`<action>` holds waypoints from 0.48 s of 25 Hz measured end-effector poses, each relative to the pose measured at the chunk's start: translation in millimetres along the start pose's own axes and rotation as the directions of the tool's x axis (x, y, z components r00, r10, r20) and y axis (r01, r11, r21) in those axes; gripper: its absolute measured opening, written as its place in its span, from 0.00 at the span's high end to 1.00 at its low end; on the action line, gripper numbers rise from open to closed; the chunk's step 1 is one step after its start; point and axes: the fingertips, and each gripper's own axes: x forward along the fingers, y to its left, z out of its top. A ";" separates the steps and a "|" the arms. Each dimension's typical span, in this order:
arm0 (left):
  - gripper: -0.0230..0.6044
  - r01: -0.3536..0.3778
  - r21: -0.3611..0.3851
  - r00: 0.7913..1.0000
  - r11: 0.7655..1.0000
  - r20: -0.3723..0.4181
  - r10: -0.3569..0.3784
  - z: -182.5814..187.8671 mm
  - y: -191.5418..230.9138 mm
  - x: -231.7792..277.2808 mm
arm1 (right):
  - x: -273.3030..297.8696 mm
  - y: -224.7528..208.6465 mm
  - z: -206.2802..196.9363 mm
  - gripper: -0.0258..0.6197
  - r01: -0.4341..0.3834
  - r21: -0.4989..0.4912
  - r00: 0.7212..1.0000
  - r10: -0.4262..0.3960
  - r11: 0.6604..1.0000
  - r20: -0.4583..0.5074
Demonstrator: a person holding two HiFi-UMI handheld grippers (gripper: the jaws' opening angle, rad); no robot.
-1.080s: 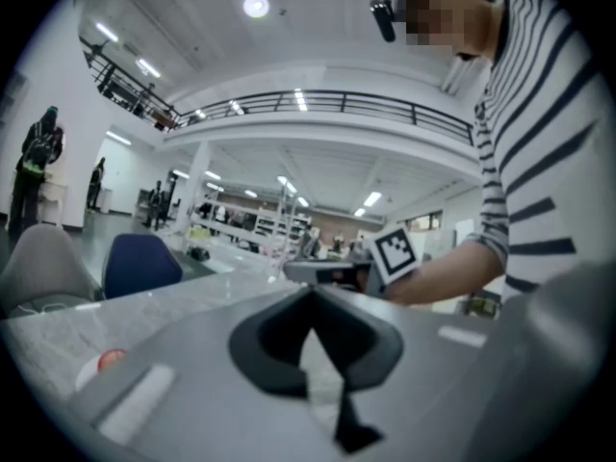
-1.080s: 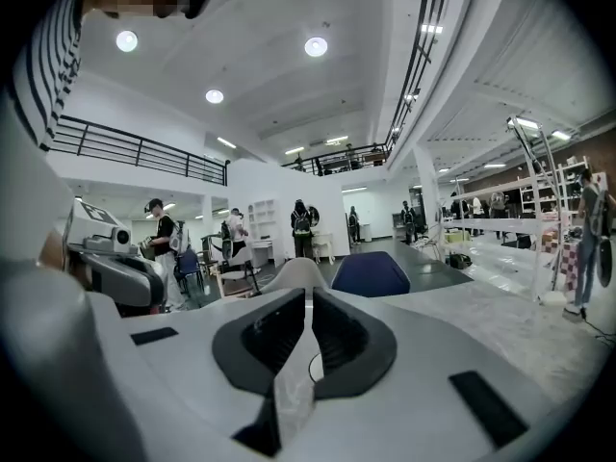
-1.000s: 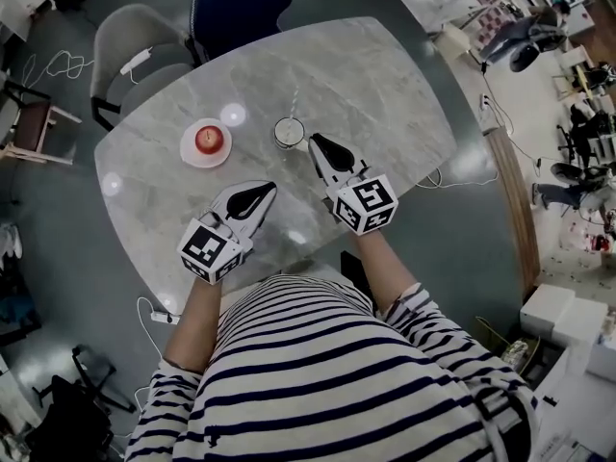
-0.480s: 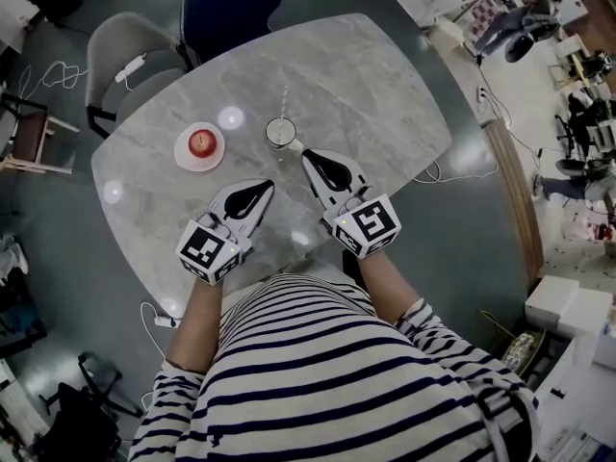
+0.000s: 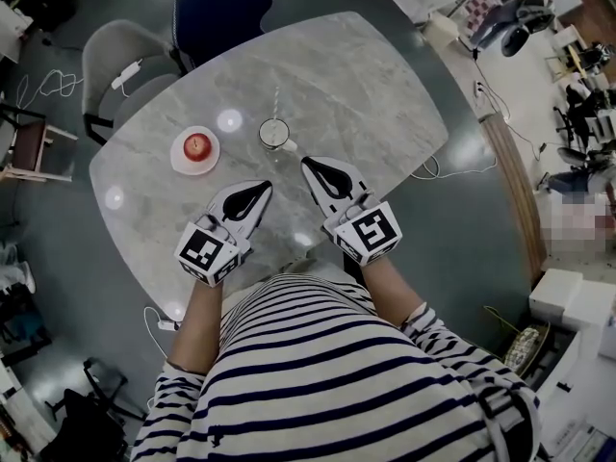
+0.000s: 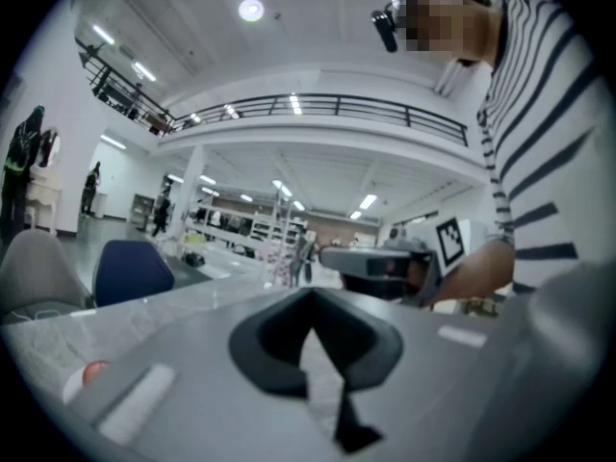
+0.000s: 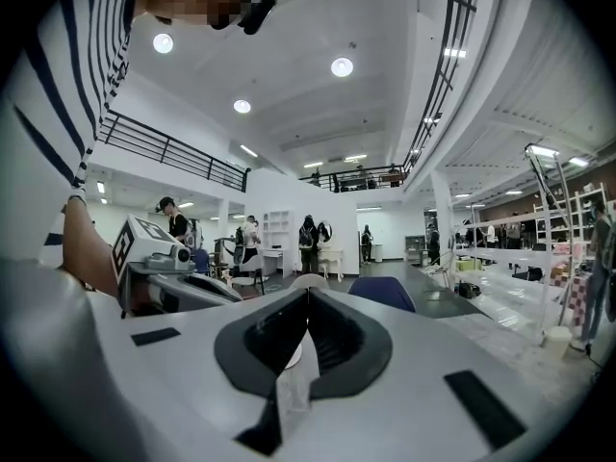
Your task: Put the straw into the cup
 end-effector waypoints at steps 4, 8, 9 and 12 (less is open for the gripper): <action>0.95 -0.002 0.001 1.000 1.000 -0.001 0.002 1.4 -0.5 0.8 | -1.9 6.1 5.3 0.95 -0.019 -0.020 1.000 0.020 1.000 0.007; 0.95 -0.005 0.007 1.000 1.000 -0.003 0.005 1.1 -2.6 1.4 | -4.9 14.4 3.9 0.95 -0.037 -0.031 0.999 0.037 0.999 -0.001; 0.95 -0.005 0.008 1.000 1.000 -0.004 0.005 0.9 -3.2 1.7 | -5.7 16.2 2.7 0.95 -0.040 -0.031 0.999 0.040 0.999 -0.004; 0.95 -0.006 0.010 1.000 1.000 -0.007 0.006 1.1 -4.0 1.8 | -6.3 22.9 -2.8 0.95 -0.058 -0.027 0.998 0.057 0.998 -0.023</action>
